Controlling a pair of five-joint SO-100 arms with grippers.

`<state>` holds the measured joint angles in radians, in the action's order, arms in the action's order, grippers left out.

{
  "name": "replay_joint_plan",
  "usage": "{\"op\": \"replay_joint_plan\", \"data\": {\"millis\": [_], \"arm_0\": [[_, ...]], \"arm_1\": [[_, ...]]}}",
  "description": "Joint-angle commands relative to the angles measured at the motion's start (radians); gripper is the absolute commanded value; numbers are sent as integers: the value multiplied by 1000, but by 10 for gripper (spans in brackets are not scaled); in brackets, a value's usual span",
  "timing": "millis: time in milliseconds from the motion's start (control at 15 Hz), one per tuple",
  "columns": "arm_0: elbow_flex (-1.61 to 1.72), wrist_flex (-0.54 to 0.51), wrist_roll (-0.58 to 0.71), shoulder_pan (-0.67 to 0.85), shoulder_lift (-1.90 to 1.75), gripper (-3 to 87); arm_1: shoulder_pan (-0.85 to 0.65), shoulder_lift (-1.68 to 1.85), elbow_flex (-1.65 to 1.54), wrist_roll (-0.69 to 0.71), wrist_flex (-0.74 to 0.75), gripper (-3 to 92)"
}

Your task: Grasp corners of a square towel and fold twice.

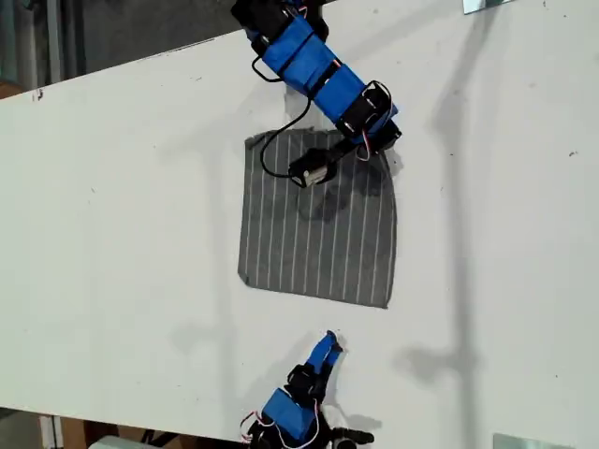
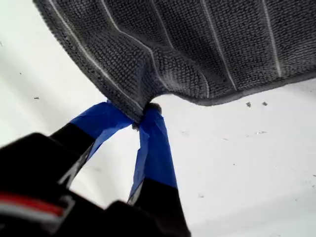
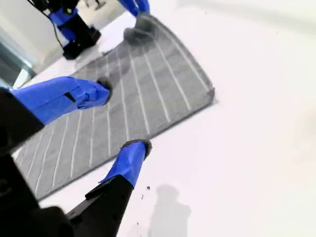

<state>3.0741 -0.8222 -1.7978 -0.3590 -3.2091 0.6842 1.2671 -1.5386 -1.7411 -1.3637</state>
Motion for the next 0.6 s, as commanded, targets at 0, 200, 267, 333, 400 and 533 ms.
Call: {"op": "replay_joint_plan", "data": {"millis": [0,200,267,333,400,533], "arm_0": [[-356,11,14,-5,557,214],[-598,-46,-40,-14,962,206],[-695,-61,-58,-29,1115,208],[-838,-83,-46,-43,1293,216],[-927,-54,-26,-51,1417,220],[-1104,-21,-6,-61,1629,220]], "arm_1": [[-12,17,43,11,5,-1],[-15,18,43,14,5,-1],[-15,17,37,14,6,-1],[-15,17,32,14,6,-1],[-15,20,31,14,6,-1],[-15,18,29,14,9,-1]]}}
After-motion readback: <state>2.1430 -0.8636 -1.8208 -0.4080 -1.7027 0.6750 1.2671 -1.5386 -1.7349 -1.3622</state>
